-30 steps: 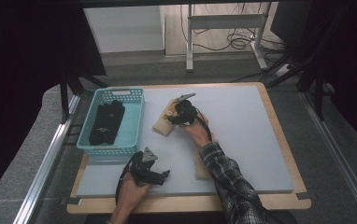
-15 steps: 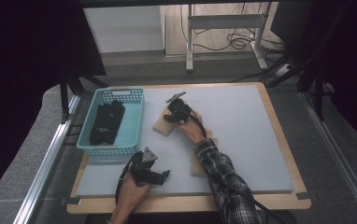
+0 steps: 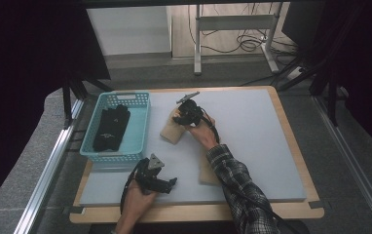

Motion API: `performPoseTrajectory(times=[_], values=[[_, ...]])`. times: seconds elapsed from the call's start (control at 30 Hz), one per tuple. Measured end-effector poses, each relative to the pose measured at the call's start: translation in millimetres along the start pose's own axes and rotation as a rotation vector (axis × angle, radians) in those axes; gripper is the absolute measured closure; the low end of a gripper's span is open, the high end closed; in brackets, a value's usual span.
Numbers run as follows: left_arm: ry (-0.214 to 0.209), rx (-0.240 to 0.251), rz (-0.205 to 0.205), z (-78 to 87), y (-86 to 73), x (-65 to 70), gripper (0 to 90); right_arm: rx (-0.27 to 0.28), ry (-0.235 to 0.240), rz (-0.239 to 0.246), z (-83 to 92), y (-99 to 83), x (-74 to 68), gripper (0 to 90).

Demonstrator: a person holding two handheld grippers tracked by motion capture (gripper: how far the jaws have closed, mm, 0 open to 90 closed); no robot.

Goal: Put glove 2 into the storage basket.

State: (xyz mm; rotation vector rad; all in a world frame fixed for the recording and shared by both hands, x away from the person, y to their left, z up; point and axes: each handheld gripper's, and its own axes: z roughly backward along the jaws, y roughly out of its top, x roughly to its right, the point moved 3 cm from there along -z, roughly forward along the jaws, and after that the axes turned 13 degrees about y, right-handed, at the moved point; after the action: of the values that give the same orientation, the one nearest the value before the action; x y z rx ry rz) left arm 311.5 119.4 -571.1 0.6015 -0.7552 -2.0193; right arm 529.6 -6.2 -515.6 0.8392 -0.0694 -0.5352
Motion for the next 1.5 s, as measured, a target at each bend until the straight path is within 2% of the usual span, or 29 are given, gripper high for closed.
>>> performPoseTrajectory(times=[0.3, 0.33, 0.37, 0.5, 0.8, 1.0, 1.17, 1.3, 1.4, 1.5], values=[[0.001, -0.002, -0.002, 0.0, 0.0, -0.2, 3.4, 0.027, 0.041, 0.043, 35.0, 3.7, -14.7, 63.5], [0.001, -0.002, -0.002, 0.0, 0.0, -0.2, 3.4, 0.027, 0.041, 0.043, 35.0, 3.7, -14.7, 63.5], [0.0, 0.0, 0.0, 0.0, 0.0, 0.0, 3.4, 0.031, 0.055, 0.051, 44.5, 3.1, -18.0, 63.4], [0.0, -0.002, -0.003, 0.0, -0.1, -0.2, 3.4, 0.035, 0.097, 0.067, 62.6, 0.3, -25.3, 63.4], [-0.001, -0.002, -0.004, 0.0, 0.0, -0.4, 3.4, 0.027, 0.18, 0.128, 104.9, -12.7, -40.1, 63.3], [0.0, -0.001, -0.003, -0.1, 0.0, -0.3, 3.4, 0.013, 0.233, 0.156, 138.7, -30.2, -51.0, 63.3], [0.001, 0.0, -0.004, -0.1, 0.1, -0.3, 3.4, -0.018, 0.233, 0.177, 162.6, -48.5, -57.7, 63.2], [0.001, 0.0, -0.001, -0.1, 0.1, -0.2, 3.4, -0.032, 0.22, 0.174, 178.3, -66.4, -63.1, 63.1], [0.001, 0.0, -0.001, -0.1, 0.2, -0.2, 3.4, -0.057, 0.202, 0.18, 183.1, -81.3, -66.7, 63.1], [0.001, -0.001, -0.002, -0.1, 0.1, -0.3, 3.4, -0.075, 0.199, 0.182, 180.6, -94.3, -67.3, 63.0]])
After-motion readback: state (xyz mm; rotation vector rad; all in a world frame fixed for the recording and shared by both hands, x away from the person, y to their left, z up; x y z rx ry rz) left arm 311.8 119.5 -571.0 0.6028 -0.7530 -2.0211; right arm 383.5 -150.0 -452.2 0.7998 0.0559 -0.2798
